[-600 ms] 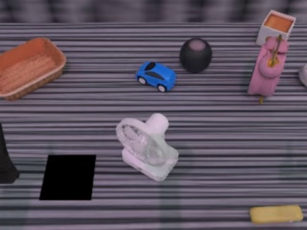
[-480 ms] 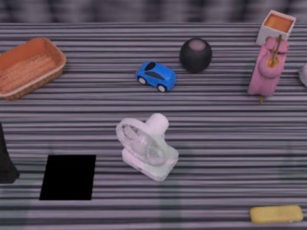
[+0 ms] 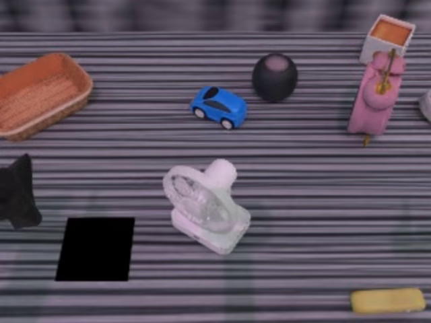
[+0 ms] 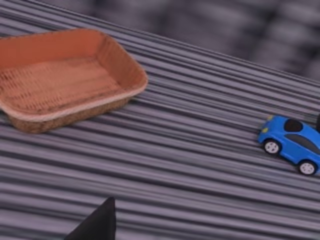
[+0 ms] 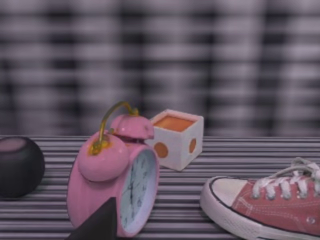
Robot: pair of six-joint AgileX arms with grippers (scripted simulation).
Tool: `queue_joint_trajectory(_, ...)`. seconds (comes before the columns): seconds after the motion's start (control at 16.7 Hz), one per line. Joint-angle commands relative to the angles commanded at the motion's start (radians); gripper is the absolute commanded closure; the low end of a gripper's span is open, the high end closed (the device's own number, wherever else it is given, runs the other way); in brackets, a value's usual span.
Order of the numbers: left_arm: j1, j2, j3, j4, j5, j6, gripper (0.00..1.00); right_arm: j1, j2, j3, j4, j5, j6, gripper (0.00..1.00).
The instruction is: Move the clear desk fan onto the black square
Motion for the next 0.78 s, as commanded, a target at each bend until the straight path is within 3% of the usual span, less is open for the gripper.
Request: queue_joint_trajectory(0.78,-0.424,1.311,1.177,-0.886,-0.003,-1.042,0.00,0.000,0.000,0.000,0.000,0.000,0.000,0.00)
